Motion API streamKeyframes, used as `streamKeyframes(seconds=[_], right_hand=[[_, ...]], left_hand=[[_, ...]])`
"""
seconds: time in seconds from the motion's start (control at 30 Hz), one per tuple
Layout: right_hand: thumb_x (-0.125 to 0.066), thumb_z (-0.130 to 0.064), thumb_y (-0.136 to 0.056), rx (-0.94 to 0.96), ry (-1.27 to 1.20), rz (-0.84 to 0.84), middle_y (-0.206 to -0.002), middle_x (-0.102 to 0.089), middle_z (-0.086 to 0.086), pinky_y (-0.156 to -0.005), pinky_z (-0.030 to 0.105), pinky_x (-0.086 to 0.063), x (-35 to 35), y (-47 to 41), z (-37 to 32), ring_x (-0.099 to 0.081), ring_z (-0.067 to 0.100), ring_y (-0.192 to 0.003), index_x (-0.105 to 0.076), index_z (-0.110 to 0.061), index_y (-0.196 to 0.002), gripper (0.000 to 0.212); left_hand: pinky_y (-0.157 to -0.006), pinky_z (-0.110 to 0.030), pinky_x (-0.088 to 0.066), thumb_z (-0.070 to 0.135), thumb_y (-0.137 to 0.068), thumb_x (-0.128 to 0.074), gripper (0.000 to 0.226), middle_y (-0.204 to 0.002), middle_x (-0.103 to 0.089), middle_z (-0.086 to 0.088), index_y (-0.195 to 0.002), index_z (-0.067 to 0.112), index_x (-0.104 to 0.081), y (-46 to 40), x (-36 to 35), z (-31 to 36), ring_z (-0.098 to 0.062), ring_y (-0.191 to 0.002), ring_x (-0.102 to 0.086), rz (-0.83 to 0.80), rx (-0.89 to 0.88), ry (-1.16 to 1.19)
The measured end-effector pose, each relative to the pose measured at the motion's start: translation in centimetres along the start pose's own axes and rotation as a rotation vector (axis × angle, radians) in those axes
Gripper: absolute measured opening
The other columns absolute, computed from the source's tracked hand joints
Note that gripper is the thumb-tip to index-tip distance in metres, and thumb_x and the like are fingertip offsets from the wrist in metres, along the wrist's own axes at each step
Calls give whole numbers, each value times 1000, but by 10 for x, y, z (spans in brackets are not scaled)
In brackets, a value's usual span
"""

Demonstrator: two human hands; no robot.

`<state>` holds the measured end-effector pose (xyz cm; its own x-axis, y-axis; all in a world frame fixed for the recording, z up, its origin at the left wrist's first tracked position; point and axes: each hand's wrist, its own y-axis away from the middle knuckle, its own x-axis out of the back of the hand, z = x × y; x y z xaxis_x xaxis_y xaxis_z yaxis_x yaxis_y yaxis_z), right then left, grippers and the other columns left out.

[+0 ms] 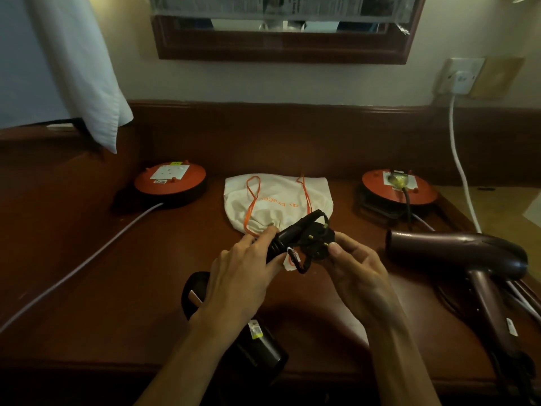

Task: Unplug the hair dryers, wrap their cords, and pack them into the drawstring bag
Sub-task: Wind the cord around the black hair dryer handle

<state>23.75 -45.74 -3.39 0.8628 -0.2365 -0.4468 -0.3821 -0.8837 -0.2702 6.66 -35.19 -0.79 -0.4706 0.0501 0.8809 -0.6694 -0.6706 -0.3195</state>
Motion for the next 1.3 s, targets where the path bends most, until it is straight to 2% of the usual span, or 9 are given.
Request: streamKeyframes(seconds=[0.17, 0.33, 0.43, 0.77, 0.87, 0.97, 1.07, 1.2, 1.3], right_hand=[[-50, -7, -101, -5, 196, -63, -128, -66, 24, -101, 39, -53, 3, -6, -14, -63, 34, -123, -57, 8, -131, 34], [-59, -12, -95, -27, 615, -26, -102, -77, 9, -71, 31, -60, 16, -3, -24, -75, 25, -83, -69, -9, -117, 24], [-56, -7, -97, -28, 526, -8, -102, -73, 20, -61, 30, -55, 23, -1, -8, -65, 29, -66, -65, 0, -120, 25], [-66, 1, -88, -172, 260, 194, -110, -67, 22, -73, 36, -60, 28, 7, 5, -73, 33, -86, -53, -1, -107, 23], [-66, 5, -89, -238, 521, 151, -127, -62, 11, -80, 34, -58, 38, 20, 1, -71, 22, -103, -55, -18, -124, 43], [-73, -17, -90, -171, 900, 35, -134, -55, -15, -93, 26, -51, 37, 19, -5, -55, 4, -120, -47, -47, -136, 61], [-71, -37, -91, -58, 1163, -140, -129, -51, -24, -95, 9, -40, 15, 7, 4, -44, -8, -122, -46, -45, -142, 57], [-66, -45, -91, 39, 1388, -230, -108, -65, -16, -81, 40, -57, 3, -3, 20, -64, 6, -95, -63, -34, -124, 36], [-68, -50, -88, -21, 1545, -297, -87, -61, -15, -67, 40, -54, -9, -6, 10, -58, 7, -76, -56, -31, -91, 23]], left_hand=[[-76, -34, -47, 54, -99, -41, 47, -103, -60, 5, -143, 36, -41, -6, -3, 2, -21, -96, -63, -28, 3, 48], [-74, -34, -49, 63, -92, -33, 54, -107, -61, 6, -140, 41, -39, -5, -10, -1, -22, -97, -65, -31, -13, -30], [-80, -37, -52, 56, -96, -47, 47, -109, -62, 7, -140, 41, -41, -9, -12, -3, -22, -102, -64, -67, -37, -29], [-85, -41, -48, 66, -90, -56, 64, -119, -63, 6, -146, 38, -41, -11, -12, -8, -23, -112, -60, -236, -71, -165], [-81, -41, -51, 59, -86, -65, 47, -107, -67, 5, -123, 32, -58, -18, -8, -13, -23, -102, -64, -352, -93, -209], [-73, -36, -49, 46, -86, -70, 25, -93, -66, 7, -103, 30, -64, -23, -5, -14, -19, -94, -65, -400, -178, -229], [-94, -36, -41, 48, -86, -70, 42, -119, -63, 4, -123, 29, -63, -30, 3, -13, -19, -118, -54, -405, -256, -324], [-118, -42, -21, 64, -85, -63, 78, -155, -34, 6, -152, 38, -33, -2, 34, -19, -19, -144, -24, -219, -97, -345], [-113, -43, -30, 67, -87, -57, 81, -157, -29, 0, -154, 35, -24, 39, 43, -42, -25, -142, -27, -115, 202, -315]])
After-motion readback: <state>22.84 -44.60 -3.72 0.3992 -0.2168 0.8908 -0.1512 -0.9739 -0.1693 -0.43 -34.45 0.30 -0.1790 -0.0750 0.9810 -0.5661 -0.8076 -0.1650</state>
